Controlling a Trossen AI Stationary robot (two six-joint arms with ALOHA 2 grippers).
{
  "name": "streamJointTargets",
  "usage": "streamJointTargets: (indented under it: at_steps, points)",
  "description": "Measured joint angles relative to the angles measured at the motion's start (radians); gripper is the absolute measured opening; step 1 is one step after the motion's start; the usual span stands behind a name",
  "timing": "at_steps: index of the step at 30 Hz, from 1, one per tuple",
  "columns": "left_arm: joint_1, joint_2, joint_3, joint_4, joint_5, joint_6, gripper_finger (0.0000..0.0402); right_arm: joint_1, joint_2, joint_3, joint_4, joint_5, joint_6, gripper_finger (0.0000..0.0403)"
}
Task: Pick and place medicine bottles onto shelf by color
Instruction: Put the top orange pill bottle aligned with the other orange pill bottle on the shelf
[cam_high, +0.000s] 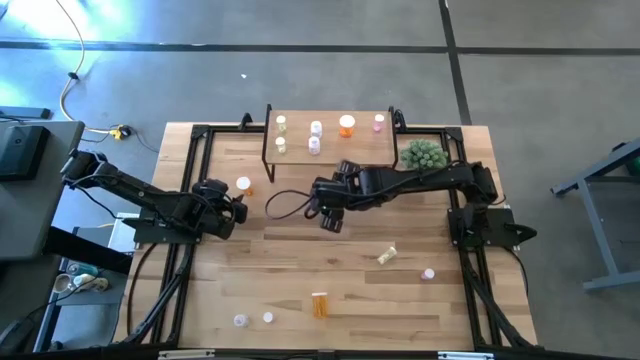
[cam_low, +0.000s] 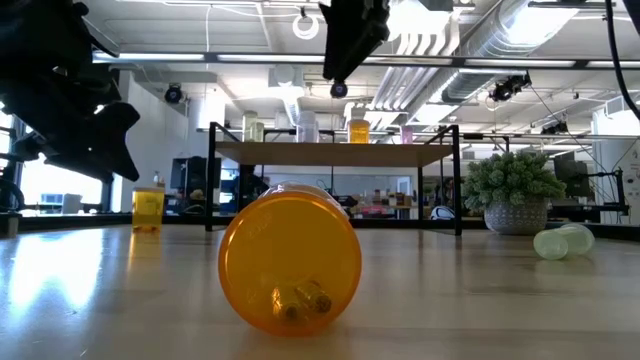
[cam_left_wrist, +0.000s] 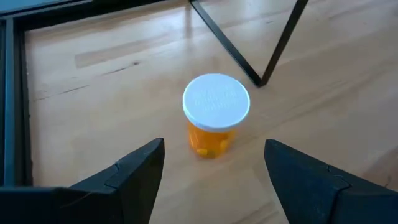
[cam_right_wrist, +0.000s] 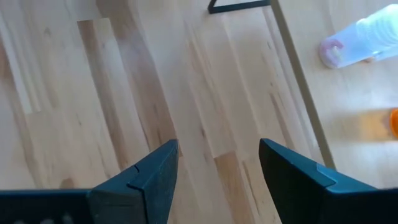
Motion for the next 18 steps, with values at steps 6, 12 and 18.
streamJointTargets:
  at_steps: [6,12,18]
  points:
    - [0.002,0.0,0.0,0.02,-0.001,0.024,0.0266,-0.035,0.0,0.0,0.013,0.0,0.0,0.0215]
    - [0.033,0.0,0.0,0.08,0.012,0.092,0.0266,-0.074,0.0,0.0,0.052,0.0,0.0,0.0215]
    - [0.114,0.0,0.0,0.096,0.036,0.143,0.0266,-0.105,0.0,0.0,0.085,0.0,0.0,0.0215]
